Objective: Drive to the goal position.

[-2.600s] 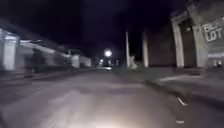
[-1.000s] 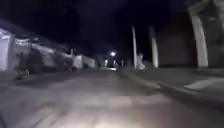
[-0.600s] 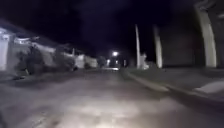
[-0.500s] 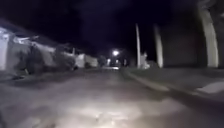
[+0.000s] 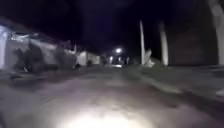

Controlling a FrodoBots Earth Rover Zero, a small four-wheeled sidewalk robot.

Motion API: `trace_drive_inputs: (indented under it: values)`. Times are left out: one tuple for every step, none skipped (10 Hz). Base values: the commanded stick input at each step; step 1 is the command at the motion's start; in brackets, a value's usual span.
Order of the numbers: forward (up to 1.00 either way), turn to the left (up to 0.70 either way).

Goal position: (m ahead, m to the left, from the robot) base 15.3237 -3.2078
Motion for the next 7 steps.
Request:
trace_drive_inputs:
  values:
    - [0.7,-0.35]
    - [0.7,-0.35]
    - [0.7,-0.35]
    - [0.7,-0.35]
    - [0.7,-0.26]
    - [0.7,-0.15]
    - [0.7,-0.03]
